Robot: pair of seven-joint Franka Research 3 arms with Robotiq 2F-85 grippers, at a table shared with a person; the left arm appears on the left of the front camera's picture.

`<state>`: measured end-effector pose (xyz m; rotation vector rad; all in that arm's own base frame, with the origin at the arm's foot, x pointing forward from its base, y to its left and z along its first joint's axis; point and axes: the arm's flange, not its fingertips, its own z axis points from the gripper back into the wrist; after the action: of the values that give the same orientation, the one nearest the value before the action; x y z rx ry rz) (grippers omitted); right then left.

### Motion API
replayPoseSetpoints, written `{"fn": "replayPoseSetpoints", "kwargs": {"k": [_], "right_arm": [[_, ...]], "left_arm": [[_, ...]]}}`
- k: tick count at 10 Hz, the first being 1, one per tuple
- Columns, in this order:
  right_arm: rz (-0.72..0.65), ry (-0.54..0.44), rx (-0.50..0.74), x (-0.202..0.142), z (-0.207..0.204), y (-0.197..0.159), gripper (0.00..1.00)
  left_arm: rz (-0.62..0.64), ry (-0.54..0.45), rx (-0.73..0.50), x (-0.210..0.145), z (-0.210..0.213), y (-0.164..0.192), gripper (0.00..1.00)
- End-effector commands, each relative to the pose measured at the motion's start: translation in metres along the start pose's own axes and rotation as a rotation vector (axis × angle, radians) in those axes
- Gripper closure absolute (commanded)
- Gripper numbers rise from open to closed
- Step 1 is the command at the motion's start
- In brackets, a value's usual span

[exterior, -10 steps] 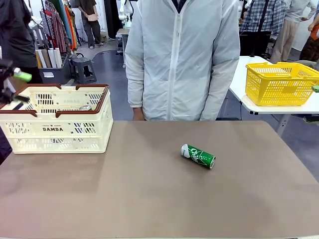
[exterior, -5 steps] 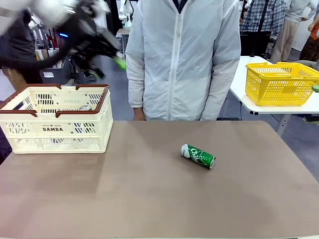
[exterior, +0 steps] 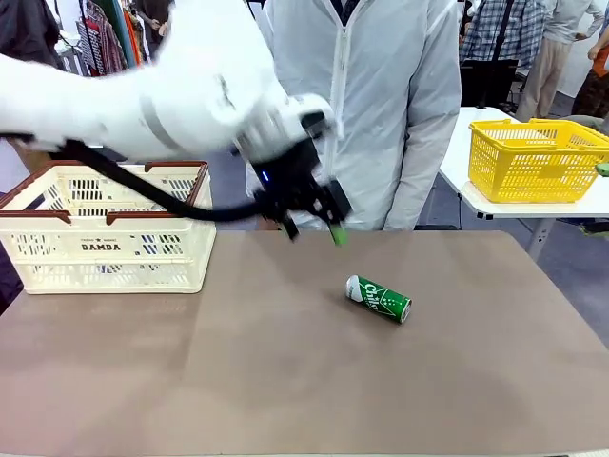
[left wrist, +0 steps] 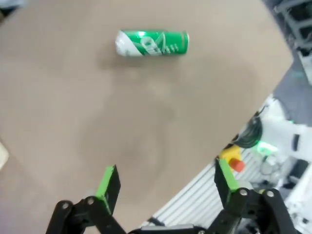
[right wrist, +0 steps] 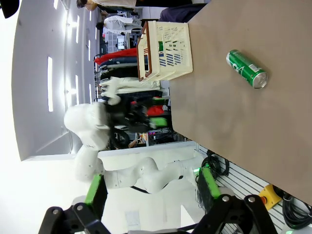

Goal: Place the drinks into the Shopping basket.
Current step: Pick up one drink and place it into the Shopping basket.

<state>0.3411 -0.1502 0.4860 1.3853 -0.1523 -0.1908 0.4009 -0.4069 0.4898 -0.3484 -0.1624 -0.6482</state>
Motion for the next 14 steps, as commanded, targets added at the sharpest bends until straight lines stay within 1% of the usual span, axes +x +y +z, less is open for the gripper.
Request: {"fn": "replayPoseSetpoints", "kwargs": {"k": [1,2,3,4,9,10,11,12,13,14], "right_arm": [[-0.015,0.009,-0.004,-0.001,0.002,0.004,0.00],[-0.015,0.009,-0.004,-0.001,0.002,0.004,0.00],[-0.015,0.009,-0.004,-0.001,0.002,0.004,0.00],[-0.015,0.009,-0.004,-0.001,0.002,0.004,0.00],[-0.015,0.009,-0.004,-0.001,0.002,0.004,0.00],[-0.015,0.009,-0.004,-0.001,0.002,0.004,0.00],[-0.015,0.009,-0.004,-0.001,0.002,0.004,0.00],[-0.015,0.009,-0.004,-0.001,0.002,0.004,0.00],[-0.015,0.009,-0.004,-0.001,0.002,0.004,0.00],[-0.015,0.009,-0.004,-0.001,0.002,0.004,0.00]], "left_arm": [[-0.024,0.018,0.118,-0.021,-0.051,-0.007,0.00],[-0.025,0.014,0.139,-0.025,-0.066,-0.009,0.00],[-0.028,0.076,0.053,-0.022,-0.052,-0.003,0.00],[-0.051,0.041,0.073,-0.027,-0.067,-0.017,0.00],[-0.053,0.042,0.073,-0.025,-0.070,-0.017,0.00],[0.205,0.062,0.141,-0.001,-0.089,-0.041,0.00],[0.361,0.084,0.226,0.020,-0.101,-0.060,0.00],[0.355,0.094,0.203,0.038,-0.107,-0.066,0.00],[0.380,0.091,0.212,0.056,-0.111,-0.066,0.00],[0.423,0.060,0.241,0.078,-0.118,-0.062,0.00]]}}
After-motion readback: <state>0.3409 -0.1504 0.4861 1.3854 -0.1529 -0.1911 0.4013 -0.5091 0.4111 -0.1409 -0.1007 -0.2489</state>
